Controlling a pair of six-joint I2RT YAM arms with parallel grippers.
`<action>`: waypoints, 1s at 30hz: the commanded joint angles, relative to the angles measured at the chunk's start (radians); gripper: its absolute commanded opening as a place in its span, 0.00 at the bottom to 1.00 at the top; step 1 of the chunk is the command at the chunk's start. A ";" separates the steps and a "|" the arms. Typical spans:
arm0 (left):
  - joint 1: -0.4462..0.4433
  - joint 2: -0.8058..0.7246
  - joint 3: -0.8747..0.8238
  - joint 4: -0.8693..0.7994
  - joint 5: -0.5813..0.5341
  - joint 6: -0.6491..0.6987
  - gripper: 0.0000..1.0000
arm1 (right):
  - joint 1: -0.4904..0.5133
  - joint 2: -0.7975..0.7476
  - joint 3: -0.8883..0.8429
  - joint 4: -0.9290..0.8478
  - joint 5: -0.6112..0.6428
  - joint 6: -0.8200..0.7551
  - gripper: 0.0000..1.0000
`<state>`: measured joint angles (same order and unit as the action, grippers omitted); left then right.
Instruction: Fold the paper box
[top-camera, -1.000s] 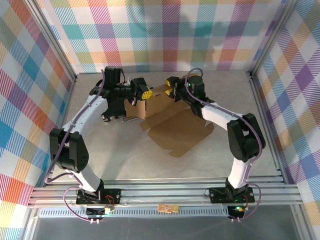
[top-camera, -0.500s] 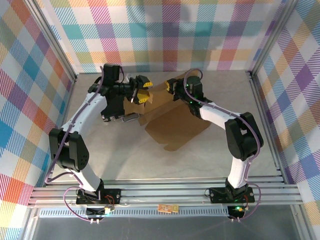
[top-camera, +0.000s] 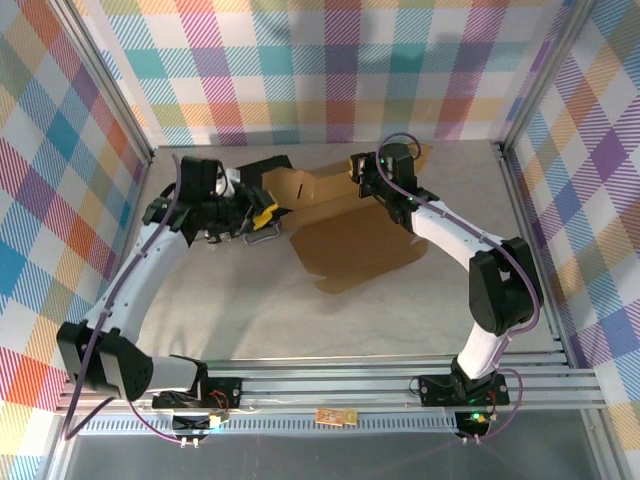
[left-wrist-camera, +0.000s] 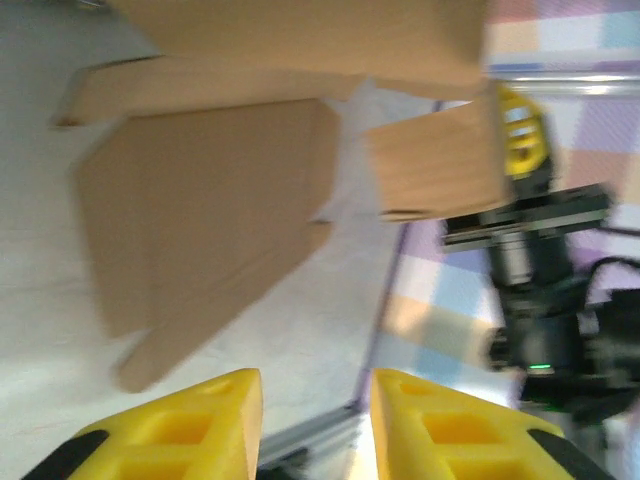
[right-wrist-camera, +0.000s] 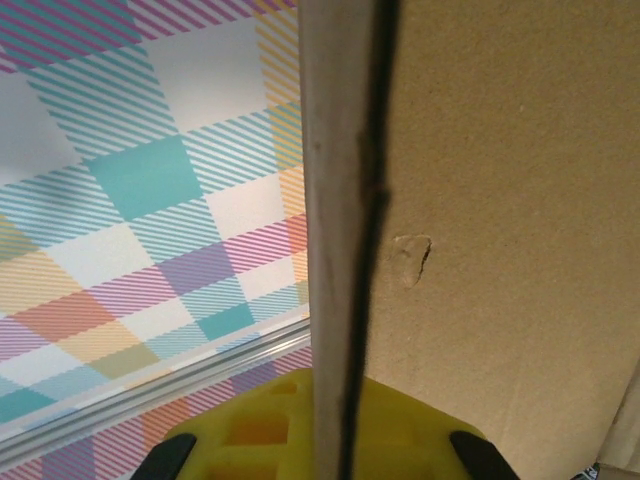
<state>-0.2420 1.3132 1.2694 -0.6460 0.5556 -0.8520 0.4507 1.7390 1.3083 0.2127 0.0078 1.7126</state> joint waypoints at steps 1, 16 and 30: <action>-0.014 -0.044 -0.128 -0.091 -0.129 0.162 0.34 | -0.007 -0.014 0.038 -0.115 0.001 -0.008 0.00; -0.271 0.122 -0.350 0.431 -0.547 0.323 0.74 | -0.011 0.008 0.187 -0.393 -0.014 -0.002 0.00; -0.284 0.343 -0.258 0.604 -0.603 0.337 0.63 | -0.026 0.014 0.244 -0.497 -0.043 -0.006 0.00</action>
<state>-0.5140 1.6249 0.9707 -0.1047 -0.0284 -0.5346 0.4320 1.7405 1.5173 -0.2455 -0.0257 1.7126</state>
